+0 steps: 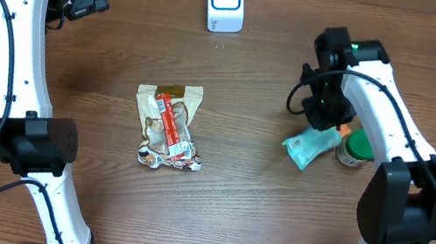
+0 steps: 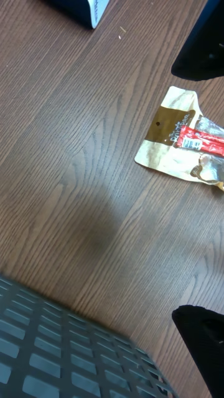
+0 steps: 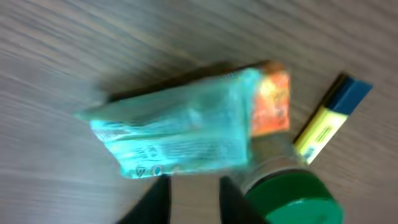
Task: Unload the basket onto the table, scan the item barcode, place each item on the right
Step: 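Carry the wipes packet right and drop it beside the jar, then move the right gripper left and grasp the red stick snack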
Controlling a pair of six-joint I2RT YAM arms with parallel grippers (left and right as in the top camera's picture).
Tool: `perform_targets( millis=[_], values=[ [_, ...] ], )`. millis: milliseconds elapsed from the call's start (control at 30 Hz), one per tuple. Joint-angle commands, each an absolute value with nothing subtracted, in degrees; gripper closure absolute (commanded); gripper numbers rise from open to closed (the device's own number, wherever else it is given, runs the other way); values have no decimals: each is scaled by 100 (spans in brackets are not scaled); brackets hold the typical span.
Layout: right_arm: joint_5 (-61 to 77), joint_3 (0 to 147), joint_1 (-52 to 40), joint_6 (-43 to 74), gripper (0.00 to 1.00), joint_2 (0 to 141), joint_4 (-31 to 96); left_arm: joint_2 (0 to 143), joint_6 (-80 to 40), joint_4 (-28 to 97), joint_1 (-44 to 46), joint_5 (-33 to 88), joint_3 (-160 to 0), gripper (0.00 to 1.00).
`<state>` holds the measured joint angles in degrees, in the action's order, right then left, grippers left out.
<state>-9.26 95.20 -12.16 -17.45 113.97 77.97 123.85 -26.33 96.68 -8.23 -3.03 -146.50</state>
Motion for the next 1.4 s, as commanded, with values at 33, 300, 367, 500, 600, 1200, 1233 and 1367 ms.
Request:
perform_targets(
  millis=[33, 300, 367, 500, 600, 1200, 1233, 1367],
  values=[
    [-934, 9380, -998, -1686, 61, 11397, 7415, 12368, -2528, 9679, -781, -298, -14628, 0],
    [-320, 9544, -1188, -735, 54, 11382, 6683, 12368, -2528, 9679, -781, -298, -14628, 0],
    [287, 9651, -1361, -572, 55, 11351, 6711, 12368, -2528, 9679, -781, -298, -14628, 0],
    [1929, 9684, -1855, -421, 56, 11292, 6711, 12368, -2530, 9679, -781, -298, -14628, 0],
    [2982, 9671, -2300, -421, 57, 11295, 6737, 12368, -2528, 9679, -781, -298, -14628, 0],
    [858, 9671, -4705, 1680, 57, 11592, 5522, 12368, -2528, 9679, -781, -298, -14628, 0],
    [856, 9666, -4764, 1682, 57, 11629, 5439, 12368, -2528, 9682, -781, -298, -14628, 0],
    [851, 9590, -4884, 1680, 58, 11789, 5175, 12368, -2530, 9679, -781, -298, -14628, 0]
  ],
)
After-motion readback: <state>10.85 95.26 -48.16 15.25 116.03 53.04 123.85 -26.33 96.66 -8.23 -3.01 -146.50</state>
